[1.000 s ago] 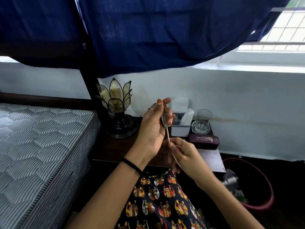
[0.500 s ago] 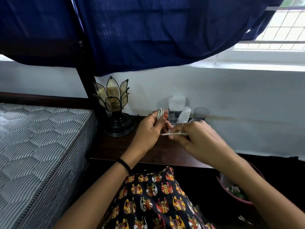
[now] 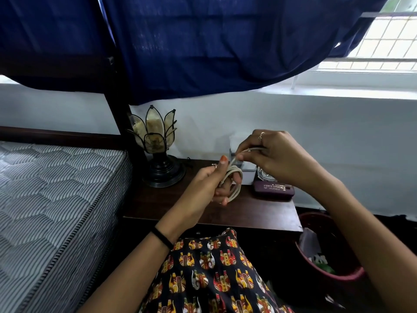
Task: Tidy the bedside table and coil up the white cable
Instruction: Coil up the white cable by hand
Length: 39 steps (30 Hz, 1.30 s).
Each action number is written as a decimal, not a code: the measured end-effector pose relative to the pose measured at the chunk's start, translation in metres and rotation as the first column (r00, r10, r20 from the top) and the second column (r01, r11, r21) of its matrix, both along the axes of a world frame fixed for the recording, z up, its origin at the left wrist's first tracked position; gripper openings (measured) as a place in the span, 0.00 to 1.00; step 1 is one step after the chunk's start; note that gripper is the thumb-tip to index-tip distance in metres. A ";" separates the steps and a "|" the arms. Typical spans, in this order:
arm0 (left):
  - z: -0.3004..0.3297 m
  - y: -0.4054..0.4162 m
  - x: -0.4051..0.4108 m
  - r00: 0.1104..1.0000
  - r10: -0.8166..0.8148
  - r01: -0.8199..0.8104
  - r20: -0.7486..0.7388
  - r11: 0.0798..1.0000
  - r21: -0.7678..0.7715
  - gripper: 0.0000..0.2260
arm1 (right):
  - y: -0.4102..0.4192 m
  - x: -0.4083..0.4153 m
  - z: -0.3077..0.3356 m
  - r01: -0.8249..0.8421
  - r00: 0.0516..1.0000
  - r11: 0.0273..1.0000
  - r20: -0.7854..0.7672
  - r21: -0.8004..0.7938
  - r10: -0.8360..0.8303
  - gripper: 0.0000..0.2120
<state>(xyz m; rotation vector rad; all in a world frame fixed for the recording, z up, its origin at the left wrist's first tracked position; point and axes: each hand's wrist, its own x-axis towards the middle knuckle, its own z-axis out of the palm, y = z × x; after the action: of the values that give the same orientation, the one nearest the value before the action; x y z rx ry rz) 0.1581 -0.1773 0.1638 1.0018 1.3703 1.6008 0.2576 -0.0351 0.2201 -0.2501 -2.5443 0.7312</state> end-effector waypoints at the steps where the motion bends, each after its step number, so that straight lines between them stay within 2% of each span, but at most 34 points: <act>1: 0.001 0.000 0.001 0.999 0.008 -0.009 0.039 1.000 0.014 0.22 | 0.000 -0.001 -0.004 0.003 1.000 0.998 -0.013 -0.057 -0.003 0.02; 7: 0.008 0.005 0.001 0.933 0.040 -0.087 0.358 0.989 0.116 0.17 | -0.003 0.001 -0.035 0.015 0.997 0.977 -0.068 -0.212 -0.030 0.08; 11: 0.008 0.009 -0.002 0.856 0.005 -0.105 0.517 0.981 0.165 0.17 | -0.005 0.005 -0.048 0.037 0.999 0.908 0.013 -0.418 -0.035 0.13; 13: 0.008 0.010 -0.003 0.826 -0.016 -0.104 0.563 0.978 0.180 0.18 | -0.008 0.008 -0.053 0.012 0.999 0.856 0.048 -0.517 0.014 0.12; 15: 0.006 0.012 -0.002 0.791 -0.025 -0.111 0.611 0.977 0.184 0.19 | -0.013 0.010 -0.060 -0.015 0.992 0.765 0.085 -0.644 0.091 0.09; 17: 0.004 0.014 -0.001 0.756 -0.024 -0.123 0.654 0.976 0.178 0.19 | -0.017 0.010 -0.066 -0.006 0.986 0.618 0.098 -0.786 0.134 0.10; 20: 0.000 0.015 0.000 0.728 0.000 -0.140 0.685 0.979 0.148 0.18 | -0.023 0.010 -0.072 0.003 0.997 0.404 0.031 -0.915 0.064 0.08; 22: -0.003 0.014 0.000 0.726 0.021 -0.137 0.687 0.984 0.115 0.19 | -0.024 0.009 -0.072 -0.020 0.999 0.289 -0.030 -0.957 -0.031 0.11; 25: -0.007 0.013 0.004 0.737 0.044 -0.123 0.674 0.990 0.070 0.20 | -0.023 0.005 -0.074 -0.082 0.987 0.184 -0.106 -0.980 -0.125 0.11; 29: -0.012 0.011 0.008 0.749 0.071 -0.116 0.658 0.993 0.024 0.21 | -0.021 0.002 -0.076 -0.144 0.975 0.070 -0.154 -0.987 -0.162 0.11; 36: -0.013 0.008 0.012 0.760 0.014 -0.031 0.650 0.999 0.015 0.20 | -0.023 -0.003 -0.086 -0.132 0.981 -0.278 -0.085 -0.951 -0.175 0.10; 39: -0.011 0.008 0.017 0.835 -0.026 0.026 0.550 1.000 0.009 0.16 | -0.026 -0.005 -0.092 -0.028 0.998 -0.290 -0.009 -0.957 -0.067 0.13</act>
<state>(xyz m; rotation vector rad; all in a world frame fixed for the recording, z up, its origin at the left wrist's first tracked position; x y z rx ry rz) 0.1749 -0.1697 0.1523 0.4858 0.9472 1.6937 0.2530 -0.0615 0.1280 -0.7493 -0.9748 2.6704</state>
